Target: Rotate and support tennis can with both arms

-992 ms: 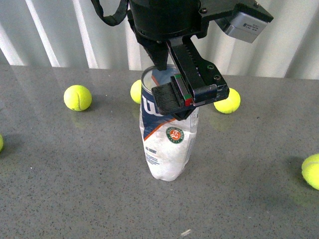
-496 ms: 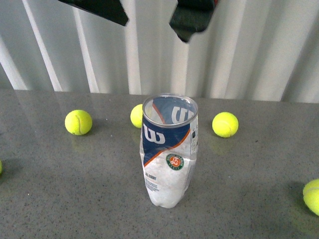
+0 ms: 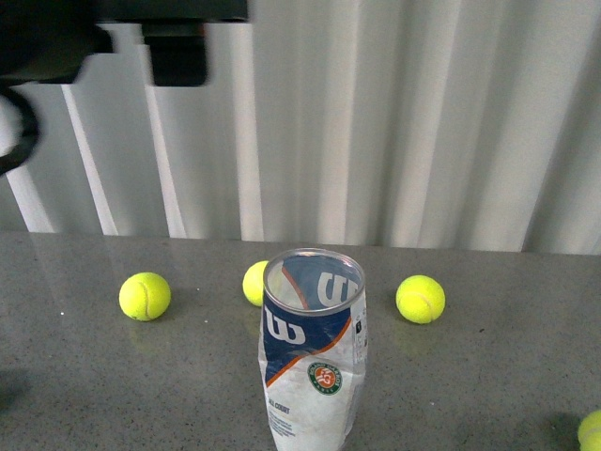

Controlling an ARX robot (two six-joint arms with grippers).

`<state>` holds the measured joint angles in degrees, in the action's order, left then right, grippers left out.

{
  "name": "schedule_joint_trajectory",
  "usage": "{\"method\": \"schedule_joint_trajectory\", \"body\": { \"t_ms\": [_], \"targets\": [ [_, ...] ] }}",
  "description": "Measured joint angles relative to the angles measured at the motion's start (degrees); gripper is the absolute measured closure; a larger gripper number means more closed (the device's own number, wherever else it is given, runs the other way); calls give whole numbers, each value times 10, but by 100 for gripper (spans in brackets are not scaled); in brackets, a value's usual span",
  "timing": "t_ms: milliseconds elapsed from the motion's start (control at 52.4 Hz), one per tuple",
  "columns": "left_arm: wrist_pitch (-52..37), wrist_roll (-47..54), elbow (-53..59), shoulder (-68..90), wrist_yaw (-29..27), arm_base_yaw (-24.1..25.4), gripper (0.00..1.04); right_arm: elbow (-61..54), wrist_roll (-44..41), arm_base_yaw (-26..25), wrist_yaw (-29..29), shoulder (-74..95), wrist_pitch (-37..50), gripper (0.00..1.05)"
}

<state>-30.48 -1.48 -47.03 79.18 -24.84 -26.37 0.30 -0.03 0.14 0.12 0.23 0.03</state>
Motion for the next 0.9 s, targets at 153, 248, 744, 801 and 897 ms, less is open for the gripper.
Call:
{"method": "schedule_joint_trajectory", "body": {
  "t_ms": [153, 248, 744, 801, 897],
  "targets": [
    [-82, 5, 141, -89, 39, 58, 72, 0, 0, 0, -2, 0, 0, 7],
    [-95, 8, 209, -125, 72, 85, 90, 0, 0, 0, -2, 0, 0, 7],
    [-89, 12, 382, -308, 174, 185, 101, 0, 0, 0, -1, 0, 0, 7],
    [-78, 12, 395, -331, 181, 195, 101, 0, 0, 0, -2, 0, 0, 7],
    [-61, 12, 410, -361, 191, 206, 101, 0, 0, 0, -2, 0, 0, 7]
  ]
}}
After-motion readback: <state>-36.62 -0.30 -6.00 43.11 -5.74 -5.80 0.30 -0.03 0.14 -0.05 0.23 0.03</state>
